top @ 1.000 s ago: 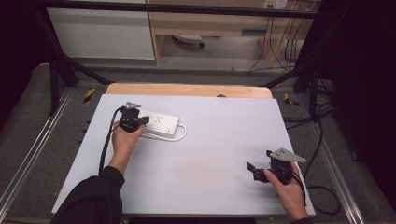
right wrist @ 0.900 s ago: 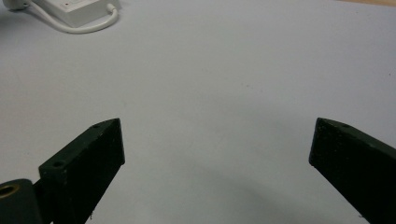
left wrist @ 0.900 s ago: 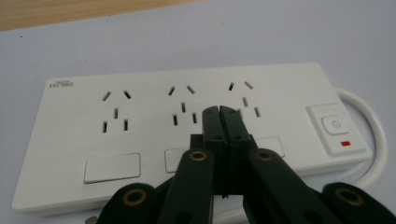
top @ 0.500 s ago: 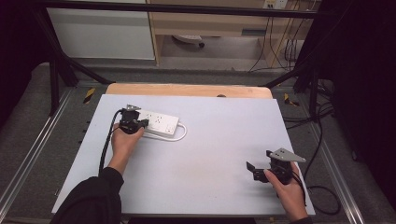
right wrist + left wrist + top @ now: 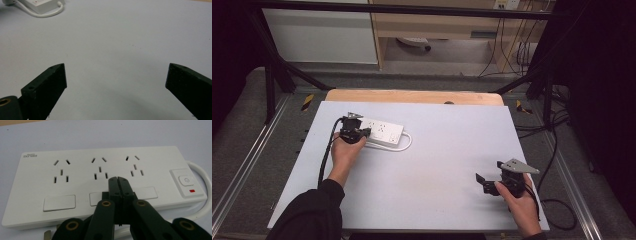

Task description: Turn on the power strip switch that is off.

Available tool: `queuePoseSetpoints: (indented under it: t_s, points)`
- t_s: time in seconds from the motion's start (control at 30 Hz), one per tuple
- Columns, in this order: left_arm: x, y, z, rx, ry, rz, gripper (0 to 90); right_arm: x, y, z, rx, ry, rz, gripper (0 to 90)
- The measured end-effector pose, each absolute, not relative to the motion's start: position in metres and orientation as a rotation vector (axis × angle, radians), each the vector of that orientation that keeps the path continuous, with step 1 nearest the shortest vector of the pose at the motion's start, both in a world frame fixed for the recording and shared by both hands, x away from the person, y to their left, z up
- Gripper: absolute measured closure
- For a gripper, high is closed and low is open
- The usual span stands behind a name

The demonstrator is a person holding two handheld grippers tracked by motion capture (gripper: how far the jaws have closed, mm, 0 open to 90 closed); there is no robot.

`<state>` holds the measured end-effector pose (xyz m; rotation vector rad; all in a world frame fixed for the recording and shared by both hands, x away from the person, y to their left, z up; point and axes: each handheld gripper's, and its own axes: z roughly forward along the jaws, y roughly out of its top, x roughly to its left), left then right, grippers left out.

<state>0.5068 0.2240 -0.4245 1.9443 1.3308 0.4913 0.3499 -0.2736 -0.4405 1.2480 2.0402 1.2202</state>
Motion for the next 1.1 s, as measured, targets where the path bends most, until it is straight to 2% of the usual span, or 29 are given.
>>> queuePoseSetpoints:
  t_s: [1.1]
  points:
    - [0.5062, 0.2249, -0.4264, 1.934, 1.318, 0.496, 90.0, 0.3495, -0.2736, -0.4399, 1.246, 2.040, 1.226, 3.8]
